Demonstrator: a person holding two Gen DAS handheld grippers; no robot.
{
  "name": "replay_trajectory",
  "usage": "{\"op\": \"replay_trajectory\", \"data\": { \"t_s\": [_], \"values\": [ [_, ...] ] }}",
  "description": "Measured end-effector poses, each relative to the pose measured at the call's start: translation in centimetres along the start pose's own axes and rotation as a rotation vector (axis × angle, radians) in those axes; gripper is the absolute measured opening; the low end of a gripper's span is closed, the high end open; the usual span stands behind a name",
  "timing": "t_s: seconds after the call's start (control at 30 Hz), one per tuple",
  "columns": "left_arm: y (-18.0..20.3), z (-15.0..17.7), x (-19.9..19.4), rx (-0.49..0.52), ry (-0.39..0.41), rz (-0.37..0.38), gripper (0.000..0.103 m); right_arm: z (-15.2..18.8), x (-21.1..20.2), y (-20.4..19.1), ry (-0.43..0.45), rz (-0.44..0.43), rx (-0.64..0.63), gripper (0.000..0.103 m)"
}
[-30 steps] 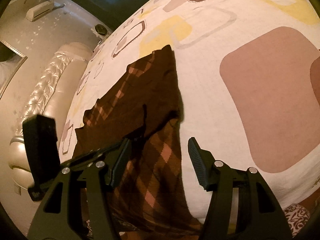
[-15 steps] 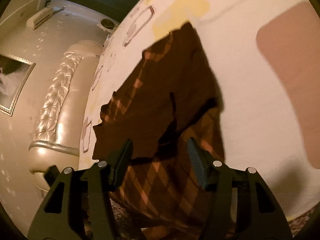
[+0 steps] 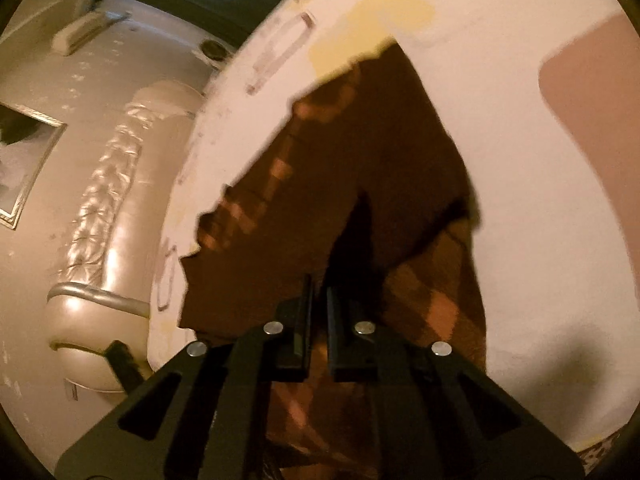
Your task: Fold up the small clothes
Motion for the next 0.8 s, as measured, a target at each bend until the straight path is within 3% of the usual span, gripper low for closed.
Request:
{"op": "replay_trajectory", "data": {
  "t_s": [0.1, 0.2, 0.4, 0.57, 0.67, 0.8],
  "values": [
    [-0.4, -0.1, -0.2, -0.024, 0.002, 0.02, 0.073, -0.5, -1.8, -0.6, 0.037, 0.011, -0.039, 0.005],
    [-0.4, 0.0, 0.0, -0.019, 0.003, 0.016, 0.073, -0.7, -2.7, 1.2, 0.045, 0.074, -0.045, 0.005],
    [-0.3, 0.5, 0.1, 0.017, 0.009, -0.012, 0.073, 1.0, -0.4, 5.7, -0.027, 0.143, 0.001, 0.005],
    [-0.7, -0.1, -0.9, -0.006, 0.006, 0.037, 0.073, 1.2, -0.1, 5.8, -0.042, 0.128, -0.002, 0.006],
    [-2.2, -2.1, -2.8, -0.041, 0.058, 0.047, 0.073, 0.9, -1.2, 5.3, -0.03, 0.122, -0.015, 0.01],
    [-4.5, -5.8, -3.6, -0.084, 0.067, 0.137, 0.073, -1.0, -3.3, 4.8, 0.024, 0.111, -0.03, 0.033]
  ]
}}
Point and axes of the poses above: each gripper's, at about its wrist camera, not at the fingertips, and x roughly the way its jaws point, y to its right, z to its underside, the point moved 9 cm from there along x, roughly the way its jaws point, and after that the axes turned 10 degrees about -y, right-handed, at the moved point
